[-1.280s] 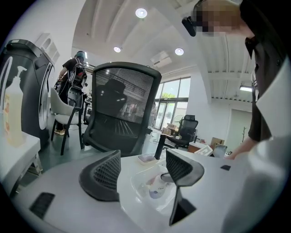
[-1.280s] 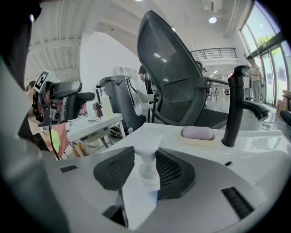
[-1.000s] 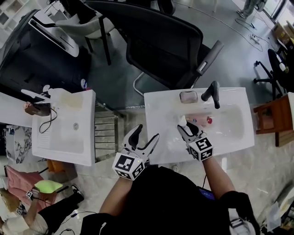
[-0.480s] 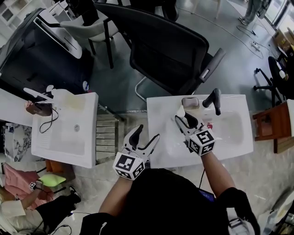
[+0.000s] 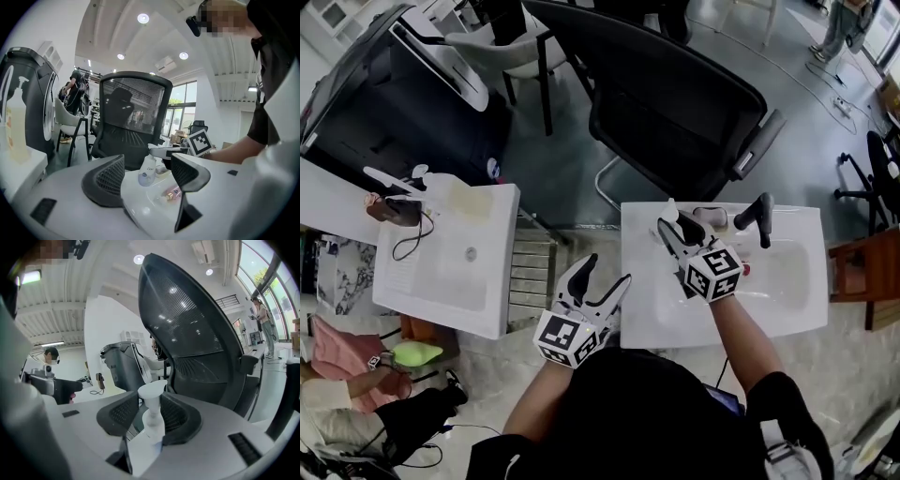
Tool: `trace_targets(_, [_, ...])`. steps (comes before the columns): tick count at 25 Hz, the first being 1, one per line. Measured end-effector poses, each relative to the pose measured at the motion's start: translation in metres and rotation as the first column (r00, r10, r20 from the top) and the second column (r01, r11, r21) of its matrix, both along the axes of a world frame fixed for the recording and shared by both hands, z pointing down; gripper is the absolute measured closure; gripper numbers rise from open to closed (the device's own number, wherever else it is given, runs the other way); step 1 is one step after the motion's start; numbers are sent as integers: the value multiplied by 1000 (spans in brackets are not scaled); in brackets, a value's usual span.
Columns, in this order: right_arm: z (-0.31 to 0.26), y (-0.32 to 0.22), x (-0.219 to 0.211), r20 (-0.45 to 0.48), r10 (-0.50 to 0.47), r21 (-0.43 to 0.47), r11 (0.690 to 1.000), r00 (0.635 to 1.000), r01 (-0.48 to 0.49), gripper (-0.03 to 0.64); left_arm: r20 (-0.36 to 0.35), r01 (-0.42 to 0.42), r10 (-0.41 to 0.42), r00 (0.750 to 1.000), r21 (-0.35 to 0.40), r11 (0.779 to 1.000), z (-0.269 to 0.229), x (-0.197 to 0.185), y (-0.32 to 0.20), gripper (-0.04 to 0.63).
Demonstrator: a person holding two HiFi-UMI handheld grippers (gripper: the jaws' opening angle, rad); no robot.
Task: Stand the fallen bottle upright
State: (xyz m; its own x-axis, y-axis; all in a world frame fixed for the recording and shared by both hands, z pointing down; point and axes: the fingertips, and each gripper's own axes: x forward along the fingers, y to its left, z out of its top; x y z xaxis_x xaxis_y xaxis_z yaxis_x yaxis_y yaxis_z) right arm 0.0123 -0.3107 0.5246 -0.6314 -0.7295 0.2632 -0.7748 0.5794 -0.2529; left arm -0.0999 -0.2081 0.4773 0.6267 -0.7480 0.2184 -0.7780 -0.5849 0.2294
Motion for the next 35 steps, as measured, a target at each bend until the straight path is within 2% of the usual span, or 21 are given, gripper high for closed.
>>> trace_targets(12, [19, -33, -27, -46, 4, 8, 1000, 999, -4, 457, 8, 45, -45, 999, -12, 999, 5, -34, -2, 272])
trace_targets(21, [21, -29, -26, -48, 48, 55, 997, 998, -46, 456, -21, 15, -15, 1000, -16, 1000, 3, -38, -3, 272])
trace_targets(24, [27, -25, -28, -85, 17, 32, 999, 996, -14, 453, -26, 3, -4, 1000, -15, 1000, 2, -38, -5, 272])
trace_targets(26, [32, -20, -32, -100, -19, 3, 1000, 995, 19, 349, -24, -3, 2, 1000, -12, 1000, 1, -38, -5, 272])
trace_targets(35, [27, -7, -23, -121, 5, 22, 1000, 993, -2, 331, -24, -29, 29, 999, 8, 1000, -5, -35, -4, 272])
